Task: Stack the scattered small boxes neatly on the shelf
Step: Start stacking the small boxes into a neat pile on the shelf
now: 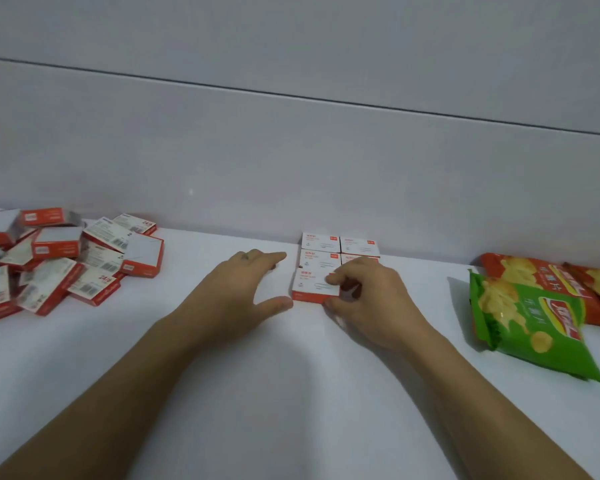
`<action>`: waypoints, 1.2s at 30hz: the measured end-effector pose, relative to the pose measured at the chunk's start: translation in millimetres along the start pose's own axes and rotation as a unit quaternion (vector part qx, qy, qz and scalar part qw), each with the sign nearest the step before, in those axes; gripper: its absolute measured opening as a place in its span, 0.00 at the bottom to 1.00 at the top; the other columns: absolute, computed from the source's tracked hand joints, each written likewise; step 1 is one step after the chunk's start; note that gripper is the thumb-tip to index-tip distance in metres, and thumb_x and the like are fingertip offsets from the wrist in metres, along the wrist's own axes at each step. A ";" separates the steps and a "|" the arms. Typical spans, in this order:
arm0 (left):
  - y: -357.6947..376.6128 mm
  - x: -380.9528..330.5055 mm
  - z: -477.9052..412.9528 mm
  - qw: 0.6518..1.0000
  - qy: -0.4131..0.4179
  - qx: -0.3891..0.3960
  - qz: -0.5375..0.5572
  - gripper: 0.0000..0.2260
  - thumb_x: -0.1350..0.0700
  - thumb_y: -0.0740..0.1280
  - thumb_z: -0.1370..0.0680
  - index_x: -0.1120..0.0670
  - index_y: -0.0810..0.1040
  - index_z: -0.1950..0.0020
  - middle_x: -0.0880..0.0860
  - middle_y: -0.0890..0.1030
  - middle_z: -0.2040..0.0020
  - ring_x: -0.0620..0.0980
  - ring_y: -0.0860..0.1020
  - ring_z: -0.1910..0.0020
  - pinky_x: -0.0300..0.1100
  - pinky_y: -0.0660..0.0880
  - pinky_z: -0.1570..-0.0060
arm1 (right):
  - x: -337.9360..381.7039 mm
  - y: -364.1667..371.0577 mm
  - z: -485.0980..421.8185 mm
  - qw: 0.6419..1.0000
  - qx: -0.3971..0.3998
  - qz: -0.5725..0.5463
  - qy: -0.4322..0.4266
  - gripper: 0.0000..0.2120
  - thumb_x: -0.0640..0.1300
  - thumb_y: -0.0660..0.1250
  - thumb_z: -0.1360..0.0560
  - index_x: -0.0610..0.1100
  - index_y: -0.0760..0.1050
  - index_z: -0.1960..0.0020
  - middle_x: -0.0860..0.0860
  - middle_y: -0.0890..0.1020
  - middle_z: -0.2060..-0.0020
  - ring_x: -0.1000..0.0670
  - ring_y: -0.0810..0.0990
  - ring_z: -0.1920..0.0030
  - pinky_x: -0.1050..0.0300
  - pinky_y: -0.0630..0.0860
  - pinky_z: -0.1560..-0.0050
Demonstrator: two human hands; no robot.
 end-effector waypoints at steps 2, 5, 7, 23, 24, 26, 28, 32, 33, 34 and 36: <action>0.8 -6.4 0.4 1.000 0.017 -0.004 -0.006 0.33 0.37 0.64 0.26 0.45 0.57 0.24 0.45 0.70 0.32 0.45 0.67 0.36 0.40 0.65 0.40 | 1.0 0.8 0.6 1.000 0.000 0.003 -0.005 0.11 0.43 0.74 0.32 0.49 0.81 0.50 0.56 0.79 0.52 0.57 0.76 0.55 0.77 0.66 0.56; 1.6 -11.2 1.1 0.999 0.029 -0.006 -0.022 0.34 0.37 0.63 0.26 0.46 0.55 0.23 0.46 0.69 0.30 0.47 0.67 0.34 0.43 0.65 0.37 | 0.2 3.1 2.0 1.000 -0.003 0.006 -0.010 0.11 0.43 0.74 0.31 0.47 0.81 0.49 0.56 0.78 0.50 0.58 0.75 0.54 0.76 0.67 0.54; 2.2 -12.2 3.6 0.999 0.030 0.001 -0.028 0.35 0.36 0.62 0.26 0.45 0.54 0.23 0.46 0.68 0.28 0.48 0.65 0.32 0.44 0.64 0.36 | 0.3 4.7 3.4 1.000 -0.005 0.004 -0.009 0.10 0.42 0.73 0.30 0.46 0.81 0.49 0.56 0.76 0.49 0.57 0.75 0.52 0.73 0.69 0.51; 5.7 -13.7 3.3 0.998 0.034 0.017 -0.046 0.32 0.36 0.60 0.25 0.45 0.56 0.24 0.47 0.68 0.29 0.49 0.65 0.33 0.45 0.64 0.36 | 2.2 8.9 2.3 0.999 -0.013 0.036 0.007 0.09 0.42 0.72 0.32 0.46 0.79 0.52 0.59 0.72 0.50 0.55 0.77 0.53 0.62 0.74 0.49; 5.6 -13.9 3.3 0.998 0.035 0.016 -0.048 0.32 0.36 0.60 0.25 0.46 0.57 0.24 0.47 0.68 0.29 0.49 0.66 0.33 0.45 0.65 0.37 | 2.5 9.6 2.5 0.999 -0.014 0.041 0.007 0.09 0.43 0.72 0.32 0.46 0.79 0.52 0.59 0.71 0.50 0.54 0.77 0.53 0.61 0.75 0.49; 4.9 -13.8 3.3 0.998 0.034 0.012 -0.052 0.32 0.37 0.60 0.24 0.47 0.58 0.24 0.48 0.68 0.30 0.50 0.66 0.33 0.46 0.65 0.37 | 3.4 10.6 3.0 0.999 -0.017 0.046 0.007 0.08 0.43 0.72 0.33 0.46 0.78 0.54 0.59 0.71 0.50 0.53 0.78 0.54 0.59 0.75 0.49; 3.5 -13.8 3.2 0.998 0.031 0.008 -0.055 0.31 0.37 0.60 0.24 0.48 0.59 0.24 0.49 0.69 0.30 0.50 0.67 0.33 0.45 0.65 0.37 | 4.3 11.0 3.5 0.999 -0.016 0.050 0.010 0.07 0.43 0.71 0.33 0.47 0.77 0.55 0.60 0.70 0.50 0.52 0.78 0.55 0.58 0.75 0.49; -4.2 -12.2 2.7 0.997 -0.002 0.016 -0.071 0.31 0.36 0.59 0.24 0.47 0.57 0.24 0.48 0.66 0.28 0.50 0.64 0.31 0.46 0.63 0.36 | 9.1 10.1 2.5 0.996 -0.007 0.085 0.011 0.09 0.48 0.71 0.33 0.50 0.74 0.56 0.58 0.71 0.47 0.52 0.77 0.56 0.57 0.75 0.54; -7.0 -11.7 3.2 0.996 -0.005 0.021 -0.086 0.31 0.36 0.58 0.23 0.48 0.56 0.24 0.49 0.66 0.28 0.50 0.63 0.31 0.46 0.63 0.36 | 11.5 8.8 1.5 0.995 -0.010 0.100 0.014 0.11 0.52 0.71 0.33 0.51 0.73 0.54 0.58 0.70 0.47 0.52 0.77 0.56 0.58 0.74 0.56; -10.1 -11.3 4.4 0.994 -0.005 0.028 -0.104 0.31 0.36 0.58 0.23 0.48 0.56 0.24 0.49 0.65 0.27 0.51 0.63 0.30 0.47 0.62 0.36 | 14.3 6.9 0.5 0.993 -0.014 0.115 0.017 0.14 0.55 0.71 0.34 0.51 0.73 0.53 0.58 0.69 0.47 0.53 0.77 0.54 0.59 0.73 0.57; -17.8 -8.7 9.6 0.991 -0.005 0.037 -0.126 0.31 0.36 0.57 0.23 0.48 0.55 0.24 0.50 0.63 0.26 0.51 0.61 0.29 0.48 0.61 0.34 | 21.2 3.3 -2.5 0.991 -0.016 0.132 0.020 0.21 0.59 0.72 0.36 0.52 0.73 0.48 0.57 0.67 0.44 0.52 0.76 0.49 0.58 0.74 0.54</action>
Point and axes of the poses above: each hand's wrist, its own z-axis away from the middle knuckle, its own y-axis out of the palm, x = y × z, the point moved 4 cm from there along -z, towards the middle knuckle
